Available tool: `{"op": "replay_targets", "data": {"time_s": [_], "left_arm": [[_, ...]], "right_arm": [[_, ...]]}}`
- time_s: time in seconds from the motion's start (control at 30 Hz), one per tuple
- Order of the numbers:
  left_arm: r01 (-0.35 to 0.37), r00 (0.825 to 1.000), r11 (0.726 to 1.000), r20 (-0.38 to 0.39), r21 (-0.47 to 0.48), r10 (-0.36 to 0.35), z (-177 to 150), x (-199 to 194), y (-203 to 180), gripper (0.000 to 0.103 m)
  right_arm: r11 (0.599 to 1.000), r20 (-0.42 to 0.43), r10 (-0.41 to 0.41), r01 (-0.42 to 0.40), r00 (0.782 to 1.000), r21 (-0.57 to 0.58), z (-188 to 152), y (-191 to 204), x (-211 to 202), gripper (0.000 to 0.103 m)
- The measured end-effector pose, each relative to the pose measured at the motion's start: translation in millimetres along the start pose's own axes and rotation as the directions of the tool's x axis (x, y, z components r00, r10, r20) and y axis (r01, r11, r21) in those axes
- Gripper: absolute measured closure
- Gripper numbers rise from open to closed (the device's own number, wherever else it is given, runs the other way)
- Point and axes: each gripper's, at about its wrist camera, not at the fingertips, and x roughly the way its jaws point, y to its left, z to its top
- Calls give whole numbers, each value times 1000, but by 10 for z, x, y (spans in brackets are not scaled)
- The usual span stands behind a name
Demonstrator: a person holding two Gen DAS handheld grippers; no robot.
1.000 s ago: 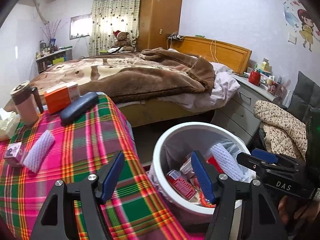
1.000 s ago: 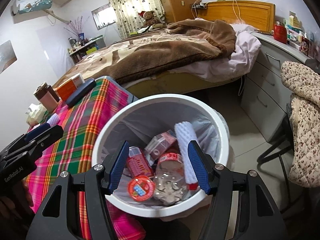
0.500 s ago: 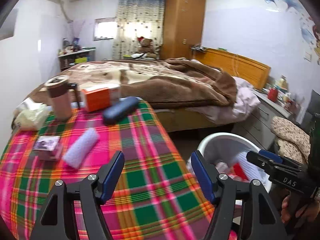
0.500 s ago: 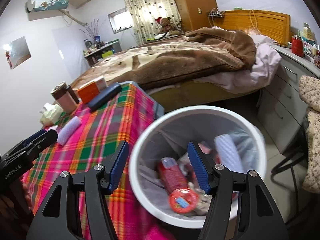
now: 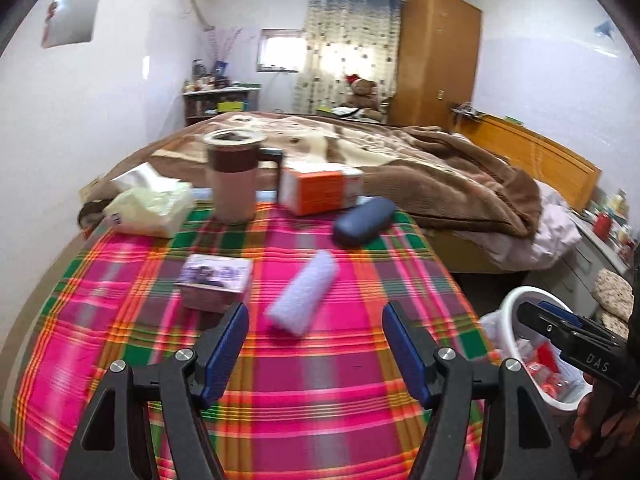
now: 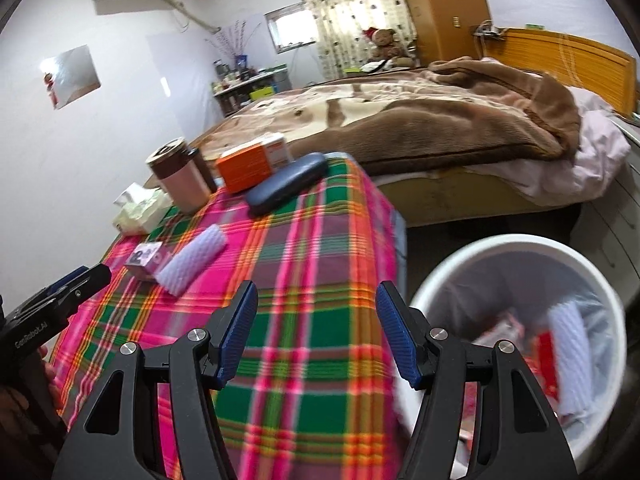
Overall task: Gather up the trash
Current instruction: 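Move both open tools back over the plaid table toward the carton and sleeve, then grasp the purple-white drink carton with the left tool while the right tool grasps the foam sleeve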
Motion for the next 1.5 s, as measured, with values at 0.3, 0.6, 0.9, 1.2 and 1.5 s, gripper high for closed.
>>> {"op": "replay_targets", "data": {"time_s": [0.3, 0.6, 0.9, 1.2, 1.5], "left_arm": [[-78, 997, 997, -19, -10, 78, 63, 193, 559, 34], [-53, 997, 998, -66, -42, 50, 161, 554, 867, 32], [23, 990, 1000, -139, -4, -23, 231, 1000, 947, 30], [16, 983, 1000, -182, 14, -13, 252, 1255, 1082, 23], [-25, 976, 999, -215, -36, 17, 220, 1389, 1347, 23]], "right_arm": [[998, -48, 45, -47, 998, -36, 100, 365, 345, 40], [995, -98, 80, -85, 992, -46, 219, 654, 736, 40], [994, -151, 96, -102, 984, -34, 330, 802, 1096, 40], [991, -176, 113, -122, 978, -46, 378, 946, 1282, 40], [987, -250, 131, -149, 959, -53, 307, 1147, 1534, 40]]}}
